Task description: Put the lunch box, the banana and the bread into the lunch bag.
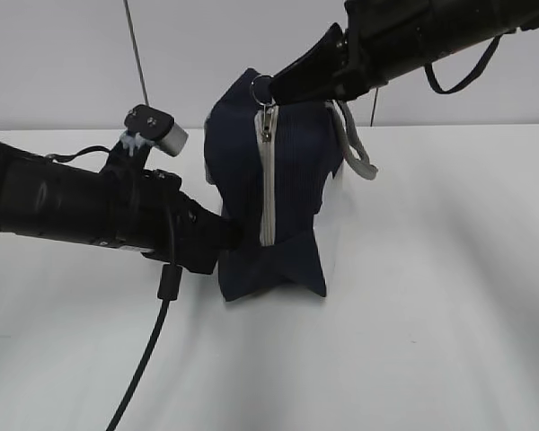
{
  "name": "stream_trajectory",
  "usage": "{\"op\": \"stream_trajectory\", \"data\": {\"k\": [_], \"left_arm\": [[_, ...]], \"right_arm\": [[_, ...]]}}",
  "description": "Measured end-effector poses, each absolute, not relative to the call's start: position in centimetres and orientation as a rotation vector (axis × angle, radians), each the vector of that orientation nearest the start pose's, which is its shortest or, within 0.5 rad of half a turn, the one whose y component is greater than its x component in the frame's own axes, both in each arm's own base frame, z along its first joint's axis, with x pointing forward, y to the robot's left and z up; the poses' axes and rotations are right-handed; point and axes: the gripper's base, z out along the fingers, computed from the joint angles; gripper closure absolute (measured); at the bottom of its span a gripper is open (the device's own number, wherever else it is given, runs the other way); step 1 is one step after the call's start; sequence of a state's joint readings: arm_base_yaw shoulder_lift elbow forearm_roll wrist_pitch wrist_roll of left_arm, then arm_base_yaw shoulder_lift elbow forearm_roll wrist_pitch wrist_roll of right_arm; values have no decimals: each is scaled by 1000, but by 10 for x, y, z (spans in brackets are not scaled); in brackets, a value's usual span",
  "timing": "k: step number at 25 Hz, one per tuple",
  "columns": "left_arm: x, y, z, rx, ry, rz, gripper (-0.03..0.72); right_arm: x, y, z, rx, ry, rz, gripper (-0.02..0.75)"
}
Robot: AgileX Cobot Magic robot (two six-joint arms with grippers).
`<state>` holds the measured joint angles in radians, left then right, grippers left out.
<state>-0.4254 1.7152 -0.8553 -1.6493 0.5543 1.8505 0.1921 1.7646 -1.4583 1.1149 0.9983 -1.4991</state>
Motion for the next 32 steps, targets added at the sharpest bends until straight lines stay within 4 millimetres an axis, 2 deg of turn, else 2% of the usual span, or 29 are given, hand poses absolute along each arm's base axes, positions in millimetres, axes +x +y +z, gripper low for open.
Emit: {"op": "stream_trajectory", "data": {"k": [7, 22, 32], "left_arm": [[282, -180, 186, 978, 2063, -752, 680], [277, -178, 180, 971, 2086, -768, 681], [273, -178, 177, 970, 2096, -800, 681]], "right_arm": [[382, 138, 318, -1220, 1773, 758, 738], [433, 146, 299, -1192, 1766, 733, 738], [440, 144, 297, -1175, 1843, 712, 738]]}}
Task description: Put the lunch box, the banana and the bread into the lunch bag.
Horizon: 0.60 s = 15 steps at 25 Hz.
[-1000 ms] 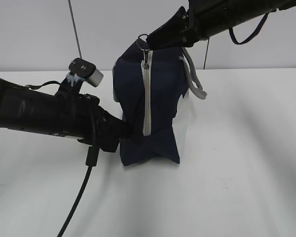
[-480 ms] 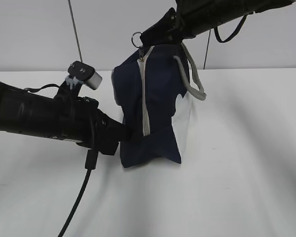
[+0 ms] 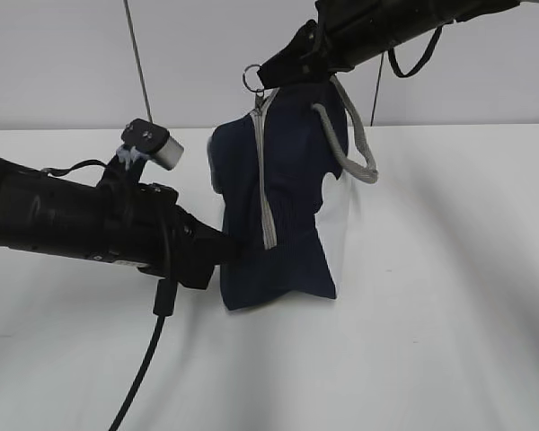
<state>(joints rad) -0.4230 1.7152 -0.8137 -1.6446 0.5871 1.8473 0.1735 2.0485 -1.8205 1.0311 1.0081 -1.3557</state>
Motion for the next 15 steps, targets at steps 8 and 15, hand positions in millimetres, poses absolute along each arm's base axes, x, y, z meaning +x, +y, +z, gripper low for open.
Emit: {"op": "stream_trajectory", "data": {"k": [8, 15], "left_arm": [[272, -179, 178, 970, 2089, -821, 681], [271, -179, 179, 971, 2085, -845, 681]], "right_arm": [[442, 143, 301, -1171, 1834, 684, 738], [444, 143, 303, -1152, 1835, 664, 738]]}}
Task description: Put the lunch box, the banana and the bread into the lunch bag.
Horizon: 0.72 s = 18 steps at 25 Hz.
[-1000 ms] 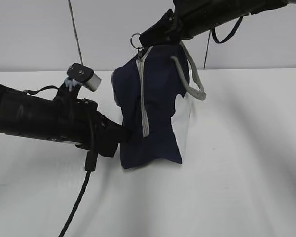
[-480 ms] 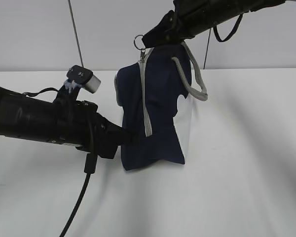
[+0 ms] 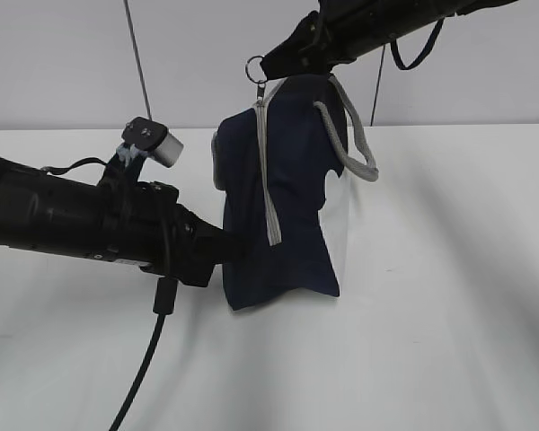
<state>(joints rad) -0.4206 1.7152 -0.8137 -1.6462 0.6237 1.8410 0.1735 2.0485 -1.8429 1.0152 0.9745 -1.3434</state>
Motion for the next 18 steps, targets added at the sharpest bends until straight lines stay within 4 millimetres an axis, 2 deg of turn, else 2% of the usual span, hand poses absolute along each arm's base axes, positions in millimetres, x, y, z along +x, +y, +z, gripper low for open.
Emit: {"op": "stream_trajectory", "data": {"k": [18], "left_arm": [[269, -177, 177, 974, 2121, -853, 683]], "right_arm": [[447, 140, 302, -1133, 1840, 622, 738]]}}
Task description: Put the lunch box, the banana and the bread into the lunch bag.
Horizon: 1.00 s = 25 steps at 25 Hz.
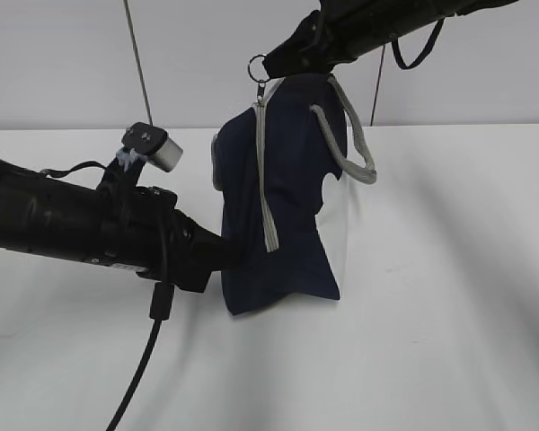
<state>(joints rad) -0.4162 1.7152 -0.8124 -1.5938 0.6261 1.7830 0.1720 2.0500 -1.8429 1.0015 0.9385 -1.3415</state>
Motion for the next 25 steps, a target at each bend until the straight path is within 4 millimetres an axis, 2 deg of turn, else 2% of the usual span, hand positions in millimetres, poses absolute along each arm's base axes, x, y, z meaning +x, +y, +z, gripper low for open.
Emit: {"op": "stream_trajectory", "data": {"k": [6, 9, 10, 15, 16, 17, 21, 25], "left_arm": [[269, -179, 178, 905, 2122, -908, 682], [270, -180, 183, 835, 2114, -933, 627], [271, -180, 185, 815, 2109, -940, 573], [269, -178, 198, 785, 2087, -925, 209], [269, -177, 201, 774, 2085, -920, 149], [268, -176, 204, 764, 2081, -919, 123], [265, -174, 222, 719, 2050, -923, 91], [271, -174, 237, 511, 2102, -998, 118]], "right_arm": [[432, 141, 303, -1265, 1839, 790, 738], [427, 141, 303, -1299, 1847, 845, 738], [427, 141, 303, -1298, 1851, 851, 738], [426, 141, 301, -1298, 1878, 856, 738], [426, 140, 301, -1300, 1881, 856, 738], [426, 140, 301, -1299, 1881, 857, 738], [426, 140, 301, -1301, 1884, 854, 738], [426, 140, 300, -1305, 1892, 849, 738]]}}
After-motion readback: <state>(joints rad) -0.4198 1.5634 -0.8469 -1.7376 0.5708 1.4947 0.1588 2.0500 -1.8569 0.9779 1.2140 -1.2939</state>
